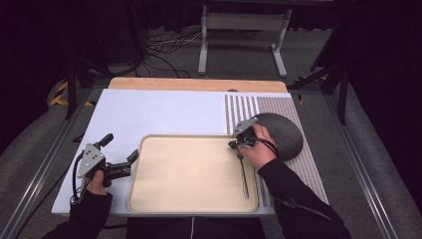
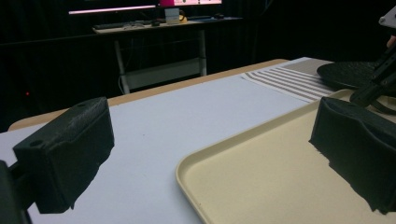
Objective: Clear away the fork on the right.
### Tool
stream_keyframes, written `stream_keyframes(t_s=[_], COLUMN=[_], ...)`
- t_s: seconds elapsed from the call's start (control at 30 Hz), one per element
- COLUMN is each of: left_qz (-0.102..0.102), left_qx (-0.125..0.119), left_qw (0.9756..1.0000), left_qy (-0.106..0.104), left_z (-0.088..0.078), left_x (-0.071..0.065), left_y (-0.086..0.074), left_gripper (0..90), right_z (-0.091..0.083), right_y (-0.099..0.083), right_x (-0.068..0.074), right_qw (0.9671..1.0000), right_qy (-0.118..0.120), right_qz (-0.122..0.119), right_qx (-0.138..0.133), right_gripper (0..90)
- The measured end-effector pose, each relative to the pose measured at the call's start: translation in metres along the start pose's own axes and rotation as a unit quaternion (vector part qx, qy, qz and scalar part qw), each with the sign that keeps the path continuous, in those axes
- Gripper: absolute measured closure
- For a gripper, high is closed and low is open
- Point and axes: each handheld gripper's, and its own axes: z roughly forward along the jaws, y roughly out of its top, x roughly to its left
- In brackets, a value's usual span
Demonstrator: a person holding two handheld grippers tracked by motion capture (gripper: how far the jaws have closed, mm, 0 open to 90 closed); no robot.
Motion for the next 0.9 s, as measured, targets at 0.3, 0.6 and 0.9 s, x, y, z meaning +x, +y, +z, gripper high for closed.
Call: stream_keyframes(t_s=[0.3, 0.6, 0.9], left_qz=[0.000, -0.002, -0.001], left_qx=[-0.001, -0.002, 0.001], left_qw=[1.0000, 1.0000, 1.0000], left_qy=[0.001, 0.002, 0.003], left_z=[0.000, 0.001, 0.000], left_x=[0.000, 0.000, 0.000], left_y=[0.000, -0.001, -0.001], left_gripper=[0.2, 0.2, 0.2], right_z=[-0.012, -0.030, -0.059], right_y=[0.006, 0.007, -0.009], right_x=[0.001, 0.002, 0.000], right_qw=[0.9996, 0.9934, 0.9847], right_qy=[0.004, -0.004, -0.009], right_qz=[0.010, 0.043, 0.047], right_qx=[-0.027, -0.106, -0.168], right_gripper=[75.5, 27.9, 19.6])
